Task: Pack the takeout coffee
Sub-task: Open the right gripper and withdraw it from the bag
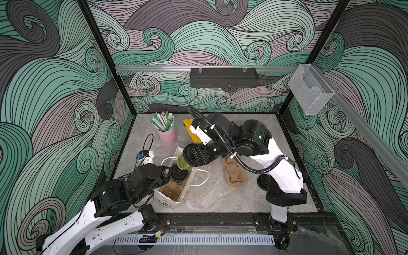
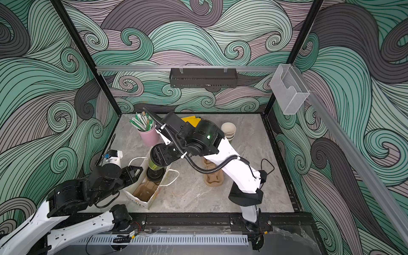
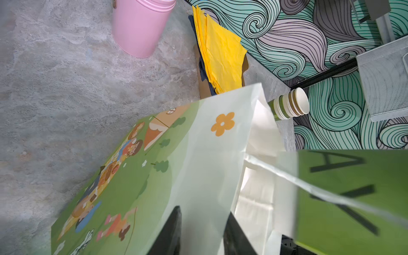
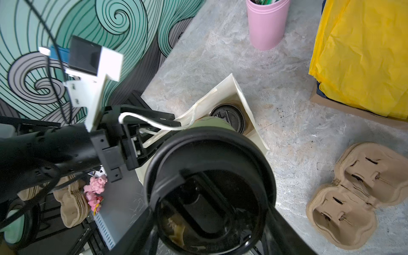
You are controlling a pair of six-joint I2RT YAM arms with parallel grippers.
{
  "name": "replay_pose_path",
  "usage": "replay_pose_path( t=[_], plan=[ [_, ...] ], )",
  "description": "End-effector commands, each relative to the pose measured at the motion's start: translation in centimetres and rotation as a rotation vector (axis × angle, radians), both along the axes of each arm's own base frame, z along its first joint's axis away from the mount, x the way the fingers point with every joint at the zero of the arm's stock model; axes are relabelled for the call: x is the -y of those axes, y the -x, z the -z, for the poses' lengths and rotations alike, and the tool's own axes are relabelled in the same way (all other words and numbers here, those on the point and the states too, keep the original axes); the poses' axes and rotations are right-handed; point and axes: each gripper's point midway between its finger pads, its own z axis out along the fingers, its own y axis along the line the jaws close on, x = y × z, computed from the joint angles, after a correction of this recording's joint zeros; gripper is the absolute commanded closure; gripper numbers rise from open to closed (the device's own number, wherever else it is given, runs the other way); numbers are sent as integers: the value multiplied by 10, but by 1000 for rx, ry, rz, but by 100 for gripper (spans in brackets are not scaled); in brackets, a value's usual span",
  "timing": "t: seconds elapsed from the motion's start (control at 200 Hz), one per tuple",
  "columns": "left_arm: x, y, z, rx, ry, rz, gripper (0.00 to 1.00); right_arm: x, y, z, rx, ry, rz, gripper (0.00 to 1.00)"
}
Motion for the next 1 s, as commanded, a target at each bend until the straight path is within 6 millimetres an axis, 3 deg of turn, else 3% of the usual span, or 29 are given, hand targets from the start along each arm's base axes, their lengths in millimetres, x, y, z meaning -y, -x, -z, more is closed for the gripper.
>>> replay_pose_path(
  t=[0.0,0.12,0.245,0.32,0.41,0.67,0.835,0.995],
  plan=[
    [-10,3,8,-19,-49,-10,75,30,-3,-26,55,-44,78,37],
    [-15,3,8,-17,-59,-22,76,78,-11,-24,101,11,198,37],
    [-19,2,6,-8,-42,-48,76,129,-16,14,98,165,322,37],
    [-22,2,6,-3,-26,-67,75,143,-16,40,77,246,353,37],
    [-24,2,6,9,2,-90,75,137,-16,72,45,312,331,37],
    [-29,3,7,23,51,-125,75,90,-25,156,-6,296,263,37],
    [-31,5,7,25,67,-133,73,88,-27,206,-28,347,264,37],
    [-33,5,7,27,76,-139,67,92,-27,234,-47,403,276,37]
  ],
)
